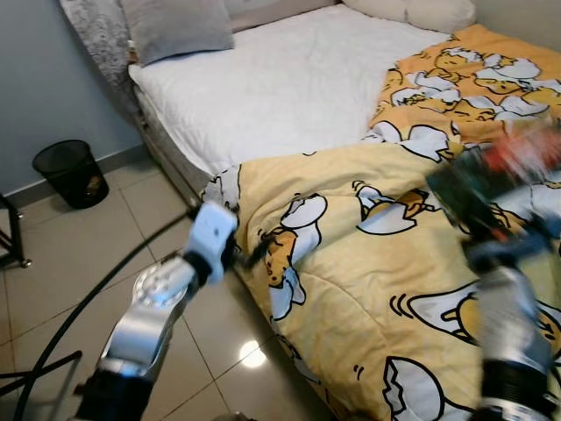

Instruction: Clean up the room

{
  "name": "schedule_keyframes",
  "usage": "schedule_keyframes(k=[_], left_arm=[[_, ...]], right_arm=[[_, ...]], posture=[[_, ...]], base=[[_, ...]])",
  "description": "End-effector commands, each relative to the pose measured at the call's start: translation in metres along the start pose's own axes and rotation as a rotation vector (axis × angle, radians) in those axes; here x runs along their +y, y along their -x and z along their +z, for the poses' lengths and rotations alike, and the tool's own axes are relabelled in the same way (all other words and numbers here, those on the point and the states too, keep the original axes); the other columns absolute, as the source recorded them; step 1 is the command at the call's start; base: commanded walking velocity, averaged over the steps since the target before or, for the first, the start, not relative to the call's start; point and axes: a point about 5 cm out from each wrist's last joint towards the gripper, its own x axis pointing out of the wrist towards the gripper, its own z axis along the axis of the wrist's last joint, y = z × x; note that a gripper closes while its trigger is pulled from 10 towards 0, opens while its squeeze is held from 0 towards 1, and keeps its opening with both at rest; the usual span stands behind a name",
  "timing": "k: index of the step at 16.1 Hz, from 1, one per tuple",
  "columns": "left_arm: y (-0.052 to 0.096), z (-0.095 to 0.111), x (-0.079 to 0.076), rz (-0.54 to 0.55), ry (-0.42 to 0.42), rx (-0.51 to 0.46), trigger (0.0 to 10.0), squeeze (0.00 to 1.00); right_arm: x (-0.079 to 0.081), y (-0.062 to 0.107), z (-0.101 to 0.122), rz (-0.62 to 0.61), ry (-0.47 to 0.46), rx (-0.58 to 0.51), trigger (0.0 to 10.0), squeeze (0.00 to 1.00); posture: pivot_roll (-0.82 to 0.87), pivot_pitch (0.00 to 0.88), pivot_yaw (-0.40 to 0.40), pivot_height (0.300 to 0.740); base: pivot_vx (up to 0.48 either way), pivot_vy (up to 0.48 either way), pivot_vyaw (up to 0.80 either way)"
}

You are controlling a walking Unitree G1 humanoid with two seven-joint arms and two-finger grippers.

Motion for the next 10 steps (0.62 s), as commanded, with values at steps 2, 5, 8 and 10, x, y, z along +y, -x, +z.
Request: schedule_keyframes(k=[2, 5, 8, 10], left_arm=[[0.004, -0.006, 0.011, 0.109, 0.013, 0.037, 10.0, 0.59], [0.007, -0.016, 0.012, 0.169, 0.026, 0.073, 10.0, 0.03], [0.011, -0.020, 0.010, 0.186, 0.024, 0.077, 10.0, 0.00], [0.010, -0.017, 0.011, 0.213, 0.015, 0.050, 10.0, 0.00]], right_arm=[[0.030, 0.004, -0.014, -0.029, 0.308, 0.018, 10.0, 0.00], [0.036, 0.021, -0.034, -0.133, 0.400, 0.090, 10.0, 0.00], [0.032, 0.028, -0.042, -0.169, 0.411, 0.132, 10.0, 0.00], [0.028, 0.030, -0.045, -0.234, 0.394, 0.151, 10.0, 0.00]], posture=[[-0.02, 0.000, 0.049, 0.740], [-0.01, 0.000, 0.031, 0.740], [-0.01, 0.000, 0.022, 0.740], [0.00, 0.000, 0.024, 0.740]], base=[[0.000, 0.000, -0.65], [0.000, 0.000, -0.80], [0.000, 0.000, -0.80], [0.000, 0.000, -0.80]])
